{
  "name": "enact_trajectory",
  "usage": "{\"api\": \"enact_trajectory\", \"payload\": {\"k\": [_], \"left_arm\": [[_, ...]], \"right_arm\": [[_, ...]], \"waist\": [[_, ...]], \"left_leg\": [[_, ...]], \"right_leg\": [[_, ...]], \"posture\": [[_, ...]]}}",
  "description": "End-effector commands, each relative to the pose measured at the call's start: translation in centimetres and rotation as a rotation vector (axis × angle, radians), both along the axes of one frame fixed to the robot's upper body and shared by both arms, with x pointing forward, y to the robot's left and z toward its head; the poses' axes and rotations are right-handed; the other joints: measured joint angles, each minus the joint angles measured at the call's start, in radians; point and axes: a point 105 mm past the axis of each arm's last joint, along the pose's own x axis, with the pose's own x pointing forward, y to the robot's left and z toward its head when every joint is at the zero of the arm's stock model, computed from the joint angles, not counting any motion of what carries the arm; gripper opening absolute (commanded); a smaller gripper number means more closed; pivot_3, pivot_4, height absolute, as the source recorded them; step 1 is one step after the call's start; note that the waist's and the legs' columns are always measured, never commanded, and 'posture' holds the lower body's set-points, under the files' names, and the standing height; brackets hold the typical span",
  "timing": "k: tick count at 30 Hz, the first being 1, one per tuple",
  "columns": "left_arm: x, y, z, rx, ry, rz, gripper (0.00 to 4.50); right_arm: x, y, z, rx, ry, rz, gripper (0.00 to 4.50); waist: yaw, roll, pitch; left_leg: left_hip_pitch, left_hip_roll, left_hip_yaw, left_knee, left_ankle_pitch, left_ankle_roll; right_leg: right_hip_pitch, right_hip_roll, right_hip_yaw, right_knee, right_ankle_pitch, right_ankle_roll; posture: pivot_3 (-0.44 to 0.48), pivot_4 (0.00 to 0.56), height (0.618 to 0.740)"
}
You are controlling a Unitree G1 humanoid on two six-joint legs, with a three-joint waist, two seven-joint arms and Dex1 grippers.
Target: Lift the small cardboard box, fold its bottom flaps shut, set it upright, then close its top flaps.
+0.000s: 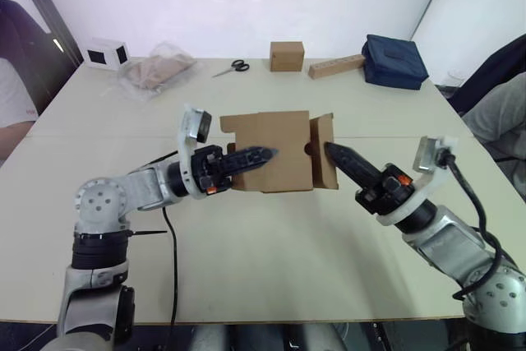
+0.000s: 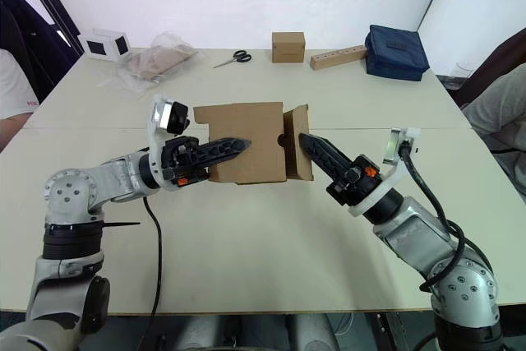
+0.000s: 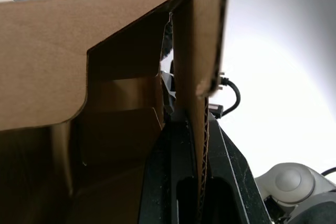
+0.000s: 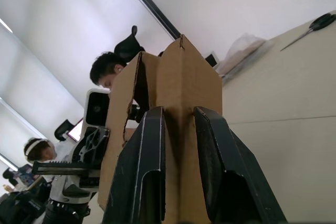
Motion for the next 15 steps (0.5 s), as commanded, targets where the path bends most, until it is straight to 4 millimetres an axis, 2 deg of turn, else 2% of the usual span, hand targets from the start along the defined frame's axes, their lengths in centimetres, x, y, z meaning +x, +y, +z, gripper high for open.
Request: {"api": "enact_trajectory", "payload": {"k": [1,15], "left_arm": [[-0.8,-0.3,0.9,-0.020,-0.045,-0.033,0.00],[-0.6,-0.8,0.6,-0.017,-0.040,-0.028,0.00]], "right_arm": [[-0.1,0.2,0.8,0.004,-0.038,-0.004,0.88],[-0.6,1.6,1.0,-0.008,-0.049,0.008,0.88]], "waist": [[0.000,0.000,0.000],[0.000,0.000,0.000]], "left_leg": [[0.000,0.000,0.000,0.000,0.000,0.000],[0.000,0.000,0.000,0.000,0.000,0.000]], "right_leg": [[0.000,0.000,0.000,0.000,0.000,0.000],[0.000,0.000,0.000,0.000,0.000,0.000]], "posture": [[0.000,0.150,0.740],[0.000,0.150,0.740]]}}
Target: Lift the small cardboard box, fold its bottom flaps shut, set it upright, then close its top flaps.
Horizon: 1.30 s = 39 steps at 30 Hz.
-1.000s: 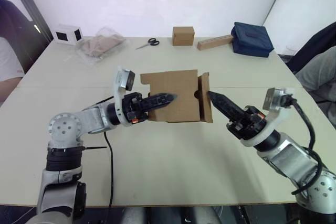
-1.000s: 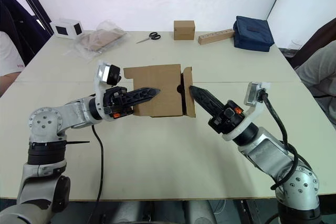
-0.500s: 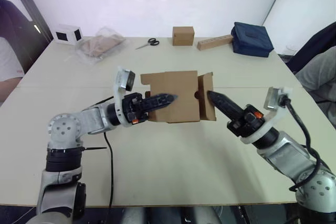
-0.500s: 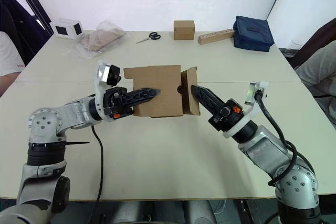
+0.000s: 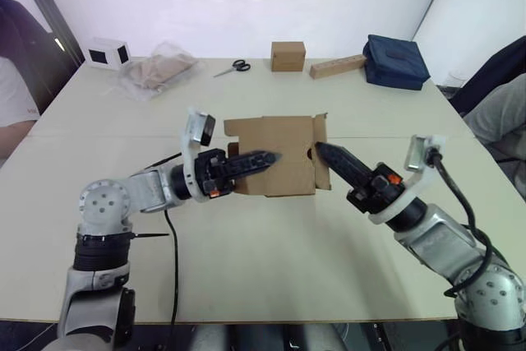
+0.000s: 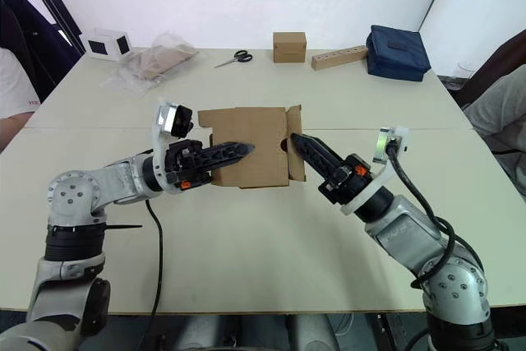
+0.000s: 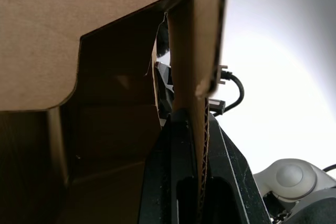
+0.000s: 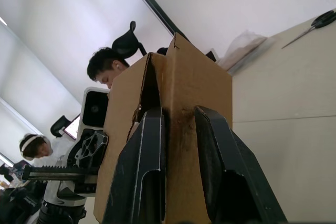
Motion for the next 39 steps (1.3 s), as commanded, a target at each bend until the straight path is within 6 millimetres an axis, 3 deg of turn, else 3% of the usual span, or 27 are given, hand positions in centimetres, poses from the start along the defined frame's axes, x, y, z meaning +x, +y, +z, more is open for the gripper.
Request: {"api": "enact_trajectory", "payload": {"k": [1,14,29,39], "left_arm": [[-0.6,-0.4,0.7,-0.014,-0.043,-0.021,0.00],[-0.5,-0.4,0.4,-0.008,-0.039,-0.019,0.00],[-1.2,-0.5,0.3,-0.012,-0.042,-0.035,0.00],[-1.1,-0.5,0.4,-0.017,-0.043,-0.030,0.00]], "right_arm": [[-0.7,0.7,1.0,0.002,-0.050,0.014,0.88],[-2.1,1.2,1.6,0.033,-0.035,0.099,0.88],[-1.2,-0.1,2.1,0.059,-0.018,0.057,0.88],[-1.3,0.6,2.1,0.038,-0.030,0.076,0.88]], "waist": [[0.000,0.000,0.000],[0.000,0.000,0.000],[0.000,0.000,0.000],[0.000,0.000,0.000]], "left_leg": [[0.000,0.000,0.000,0.000,0.000,0.000],[0.000,0.000,0.000,0.000,0.000,0.000],[0.000,0.000,0.000,0.000,0.000,0.000],[0.000,0.000,0.000,-0.001,0.000,0.000]], "right_leg": [[0.000,0.000,0.000,0.000,0.000,0.000],[0.000,0.000,0.000,0.000,0.000,0.000],[0.000,0.000,0.000,-0.001,0.000,0.000],[0.000,0.000,0.000,-0.002,0.000,0.000]], "posture": [[0.000,0.150,0.740],[0.000,0.150,0.740],[0.000,0.150,0.740],[0.000,0.150,0.740]]}}
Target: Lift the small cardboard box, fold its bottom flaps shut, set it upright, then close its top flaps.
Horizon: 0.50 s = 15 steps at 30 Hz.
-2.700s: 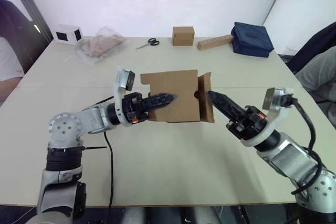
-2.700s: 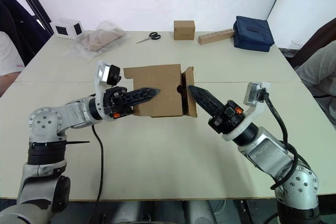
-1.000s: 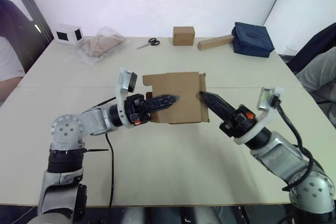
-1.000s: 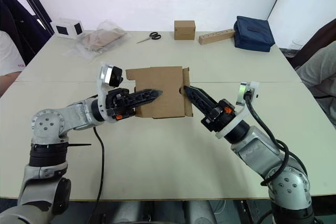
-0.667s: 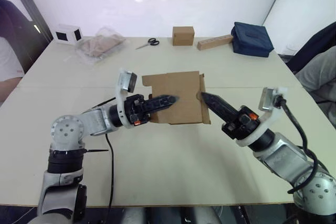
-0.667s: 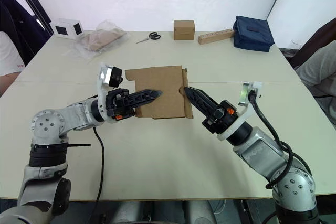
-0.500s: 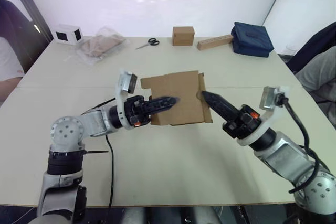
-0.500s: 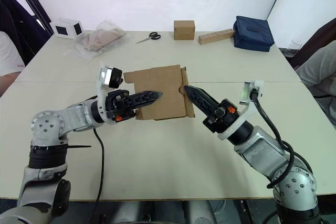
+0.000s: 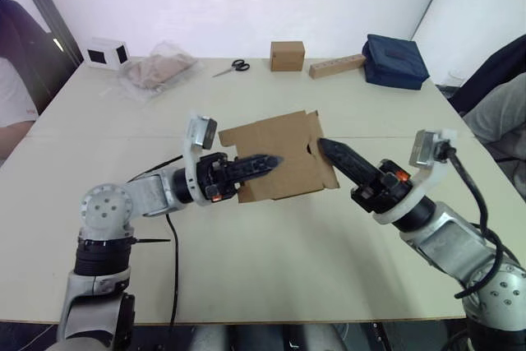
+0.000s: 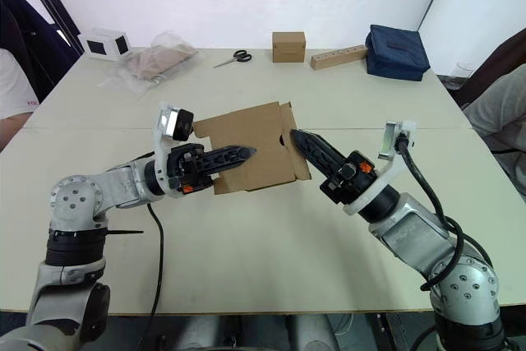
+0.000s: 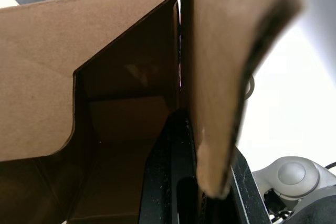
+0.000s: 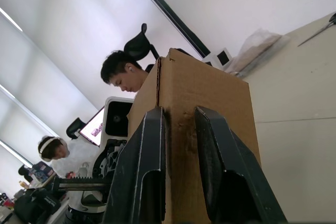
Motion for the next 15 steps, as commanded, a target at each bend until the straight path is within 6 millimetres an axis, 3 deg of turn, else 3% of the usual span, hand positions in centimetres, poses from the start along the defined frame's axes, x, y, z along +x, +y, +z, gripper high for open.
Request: {"api": "enact_trajectory", "payload": {"k": [1,8,15], "left_arm": [[-0.6,-0.2,0.8,-0.022,-0.035,-0.026,0.00],[-0.6,-0.4,1.0,-0.036,-0.031,-0.026,0.00],[-0.3,-0.7,0.8,-0.048,-0.005,-0.007,0.00]], "right_arm": [[-0.6,0.6,0.9,-0.002,-0.045,0.025,0.88],[-0.4,1.2,0.6,-0.013,-0.044,0.022,0.88],[-0.7,3.1,0.4,-0.045,-0.063,0.055,0.88]], "waist": [[0.000,0.000,0.000],[0.000,0.000,0.000],[0.000,0.000,0.000]], "left_leg": [[0.000,0.000,0.000,0.000,0.000,0.000],[0.000,0.000,0.000,-0.001,0.000,0.000],[0.000,0.000,0.000,-0.001,0.000,0.000]], "right_leg": [[0.000,0.000,0.000,0.000,0.000,0.000],[0.000,0.000,0.000,-0.001,0.000,0.000],[0.000,0.000,0.000,-0.001,0.000,0.000]], "posture": [[0.000,0.150,0.740],[0.000,0.150,0.740],[0.000,0.150,0.740]]}}
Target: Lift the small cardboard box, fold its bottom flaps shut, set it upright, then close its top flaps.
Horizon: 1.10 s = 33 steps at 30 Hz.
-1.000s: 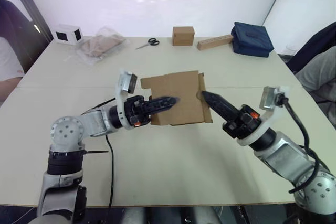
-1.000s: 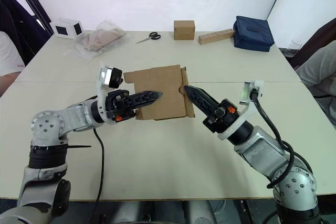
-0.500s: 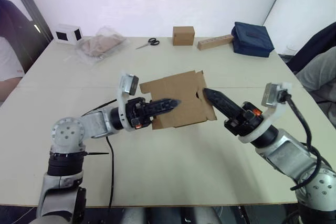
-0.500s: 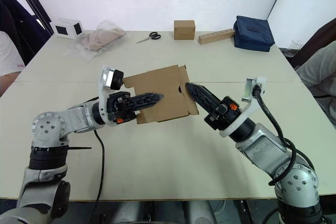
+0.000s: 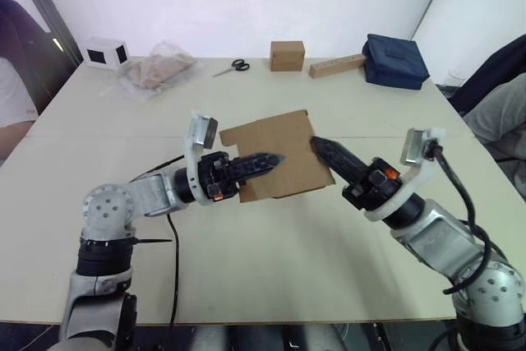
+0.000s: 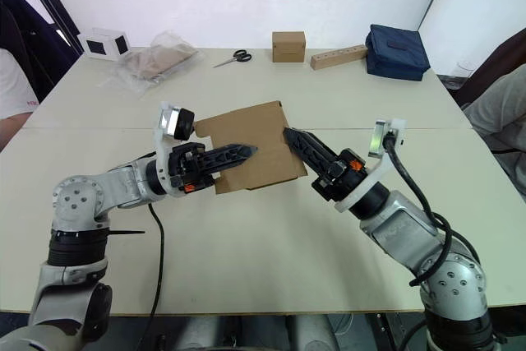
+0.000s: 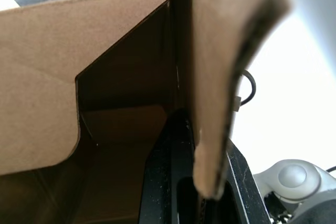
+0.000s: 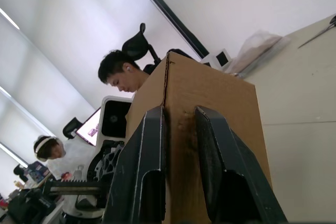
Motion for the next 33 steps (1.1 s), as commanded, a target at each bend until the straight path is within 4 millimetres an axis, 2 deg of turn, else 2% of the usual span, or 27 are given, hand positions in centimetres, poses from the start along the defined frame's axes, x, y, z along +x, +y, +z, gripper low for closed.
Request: {"api": "enact_trajectory", "payload": {"k": [1,14,24,29,33], "left_arm": [[-0.4,-0.4,0.9,-0.041,-0.017,-0.016,0.00],[1.2,-0.4,1.7,-0.100,0.028,0.055,0.00],[1.6,0.1,2.0,-0.104,0.033,0.085,0.00],[1.5,0.0,2.1,-0.106,0.026,0.076,0.00],[1.3,0.0,2.1,-0.105,0.025,0.071,0.00]], "right_arm": [[-1.5,1.8,0.5,-0.058,-0.061,0.077,0.88],[-3.1,2.7,-0.9,-0.284,-0.151,0.184,0.88],[-2.8,1.0,-0.4,-0.266,-0.153,0.133,0.88],[-1.8,-0.3,0.3,-0.183,-0.131,0.066,0.88],[-1.7,-0.6,0.6,-0.138,-0.118,0.063,0.88]], "waist": [[0.000,0.000,0.000],[0.001,0.000,0.000],[0.001,0.000,0.000],[0.001,0.000,0.000],[0.001,0.000,0.000]], "left_leg": [[0.000,0.000,0.000,0.000,0.000,0.000],[0.000,0.000,0.000,0.000,0.000,0.000],[0.000,0.000,0.000,0.000,0.000,0.000],[0.000,0.000,0.000,0.000,0.000,0.000],[0.000,0.000,0.000,0.000,0.000,0.000]], "right_leg": [[0.000,0.000,0.000,0.000,0.000,0.000],[0.000,0.000,0.000,-0.001,0.000,0.000],[0.000,0.000,0.000,-0.001,0.000,0.000],[0.000,0.000,0.000,-0.001,0.000,0.000],[0.000,0.000,0.000,-0.001,0.000,0.000]], "posture": [[0.000,0.150,0.740],[0.000,0.150,0.740],[0.000,0.150,0.740],[0.000,0.150,0.740],[0.000,0.150,0.740]]}}
